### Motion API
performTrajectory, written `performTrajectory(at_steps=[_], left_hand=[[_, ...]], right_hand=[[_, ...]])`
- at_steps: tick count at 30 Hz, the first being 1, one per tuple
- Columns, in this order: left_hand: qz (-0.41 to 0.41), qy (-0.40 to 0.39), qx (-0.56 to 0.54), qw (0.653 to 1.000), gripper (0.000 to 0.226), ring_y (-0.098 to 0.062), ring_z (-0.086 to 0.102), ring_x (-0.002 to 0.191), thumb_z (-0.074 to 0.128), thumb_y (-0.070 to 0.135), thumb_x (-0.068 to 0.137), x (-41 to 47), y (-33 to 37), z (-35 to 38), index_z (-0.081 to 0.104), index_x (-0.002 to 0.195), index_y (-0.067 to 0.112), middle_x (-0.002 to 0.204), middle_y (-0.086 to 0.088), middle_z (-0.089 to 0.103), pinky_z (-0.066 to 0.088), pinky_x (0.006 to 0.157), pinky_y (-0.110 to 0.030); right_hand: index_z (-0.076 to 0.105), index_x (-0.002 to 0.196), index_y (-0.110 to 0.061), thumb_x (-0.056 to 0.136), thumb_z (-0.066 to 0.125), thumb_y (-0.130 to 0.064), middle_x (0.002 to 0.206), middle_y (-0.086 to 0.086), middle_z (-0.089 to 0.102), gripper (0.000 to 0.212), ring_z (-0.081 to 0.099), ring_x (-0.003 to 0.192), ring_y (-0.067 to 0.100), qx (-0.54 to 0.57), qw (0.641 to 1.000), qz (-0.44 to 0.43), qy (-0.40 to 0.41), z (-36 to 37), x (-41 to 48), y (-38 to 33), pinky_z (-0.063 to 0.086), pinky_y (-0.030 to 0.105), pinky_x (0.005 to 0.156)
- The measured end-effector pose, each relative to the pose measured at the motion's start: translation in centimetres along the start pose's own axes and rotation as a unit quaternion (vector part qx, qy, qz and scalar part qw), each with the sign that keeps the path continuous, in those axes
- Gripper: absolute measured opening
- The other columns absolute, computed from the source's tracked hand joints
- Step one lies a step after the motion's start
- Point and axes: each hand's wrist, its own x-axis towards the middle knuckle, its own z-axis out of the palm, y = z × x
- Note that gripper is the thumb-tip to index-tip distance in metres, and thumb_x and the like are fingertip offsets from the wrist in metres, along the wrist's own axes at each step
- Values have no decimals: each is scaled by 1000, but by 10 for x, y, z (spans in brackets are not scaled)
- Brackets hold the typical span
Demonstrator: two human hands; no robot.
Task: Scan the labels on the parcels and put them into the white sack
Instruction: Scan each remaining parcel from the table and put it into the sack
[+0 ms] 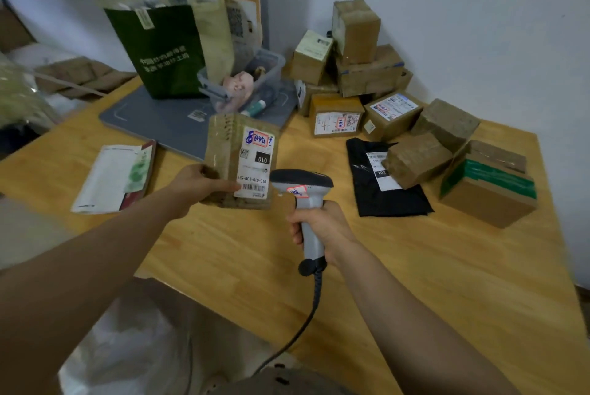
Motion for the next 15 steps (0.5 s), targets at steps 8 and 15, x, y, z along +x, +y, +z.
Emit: performTrajectory(at_steps=[8,15], left_hand=[[12,36,-25,999,48,-15,64,86,89,30,54,-1,-25,-58,58,90,23,95,2,67,50,66,-26],[26,37,-37,998,83,-22,65,98,88,37,45,-2,-38,-84,59,117,11,106,-4,68,54,91,-43]], right_hand=[[59,74,-1,80,67,-2,50,6,57,10,52,38,16,-85,996,-6,-24,58,-10,-7,43,22,41],[58,75,-1,80,67,-2,50,6,57,10,51,38,17,-111,993,-16,-32,85,-12,-9,43,22,41]])
